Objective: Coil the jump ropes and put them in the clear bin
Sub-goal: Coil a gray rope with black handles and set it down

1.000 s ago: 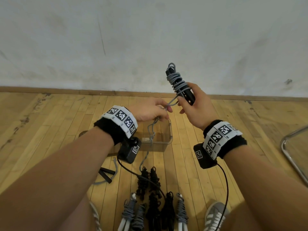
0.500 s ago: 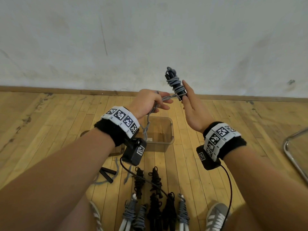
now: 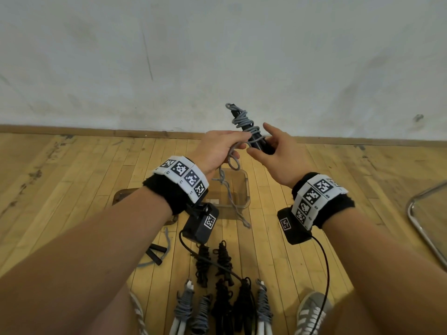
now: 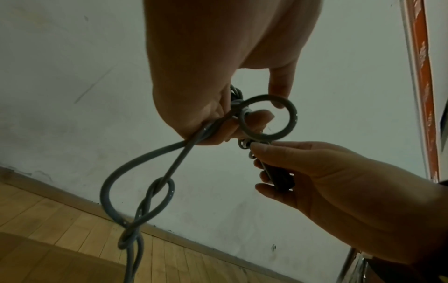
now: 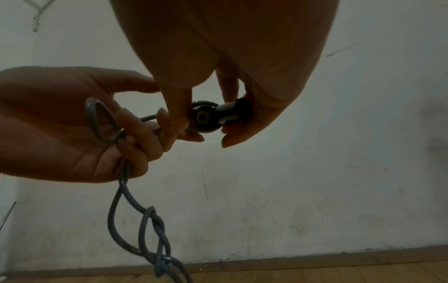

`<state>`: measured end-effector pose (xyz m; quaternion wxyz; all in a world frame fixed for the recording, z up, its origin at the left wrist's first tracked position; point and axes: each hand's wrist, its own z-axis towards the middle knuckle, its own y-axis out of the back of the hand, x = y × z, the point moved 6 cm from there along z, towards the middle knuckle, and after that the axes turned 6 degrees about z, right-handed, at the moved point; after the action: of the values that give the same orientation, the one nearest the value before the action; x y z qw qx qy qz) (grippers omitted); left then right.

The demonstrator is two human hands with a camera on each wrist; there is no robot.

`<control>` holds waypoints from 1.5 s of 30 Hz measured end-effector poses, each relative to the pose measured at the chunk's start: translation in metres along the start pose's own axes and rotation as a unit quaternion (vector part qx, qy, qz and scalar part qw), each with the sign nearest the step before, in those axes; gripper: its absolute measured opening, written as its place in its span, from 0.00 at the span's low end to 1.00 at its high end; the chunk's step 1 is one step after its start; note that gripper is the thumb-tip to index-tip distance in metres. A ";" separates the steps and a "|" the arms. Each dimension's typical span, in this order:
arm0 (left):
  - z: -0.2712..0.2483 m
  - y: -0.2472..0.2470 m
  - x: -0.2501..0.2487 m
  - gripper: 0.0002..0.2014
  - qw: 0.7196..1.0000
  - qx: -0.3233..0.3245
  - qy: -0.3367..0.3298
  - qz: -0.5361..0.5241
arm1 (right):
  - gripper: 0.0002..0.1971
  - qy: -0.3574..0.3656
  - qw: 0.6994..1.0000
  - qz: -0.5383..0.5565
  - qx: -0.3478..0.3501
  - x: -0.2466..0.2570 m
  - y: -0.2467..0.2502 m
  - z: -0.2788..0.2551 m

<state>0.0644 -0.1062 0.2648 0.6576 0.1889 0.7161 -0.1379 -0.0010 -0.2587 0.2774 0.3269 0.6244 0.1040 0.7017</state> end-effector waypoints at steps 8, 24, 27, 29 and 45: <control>0.005 -0.004 0.009 0.18 0.995 -0.022 -0.025 0.091 | 0.29 0.041 0.998 -0.050 -0.018 0.005 -0.007 -0.002; 0.002 0.003 0.005 0.04 0.977 0.068 -0.044 0.196 | 0.24 -0.007 0.992 0.122 0.017 -0.001 0.011 0.001; 0.000 -0.001 0.004 0.04 0.981 0.072 -0.037 0.176 | 0.24 -0.004 0.997 0.071 0.005 -0.006 0.009 0.003; 0.000 -0.001 0.003 0.06 0.985 0.074 -0.024 0.156 | 0.25 -0.002 0.998 0.062 -0.005 -0.005 0.008 0.004; -0.008 0.001 -0.005 0.16 1.000 -0.006 0.016 0.002 | 0.33 0.044 0.996 0.000 0.077 0.000 -0.022 -0.001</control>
<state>0.0582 -0.1020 0.2710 0.6475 0.1889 0.7268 -0.1296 0.0052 -0.2416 0.2645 0.2730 0.6164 0.1725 0.7182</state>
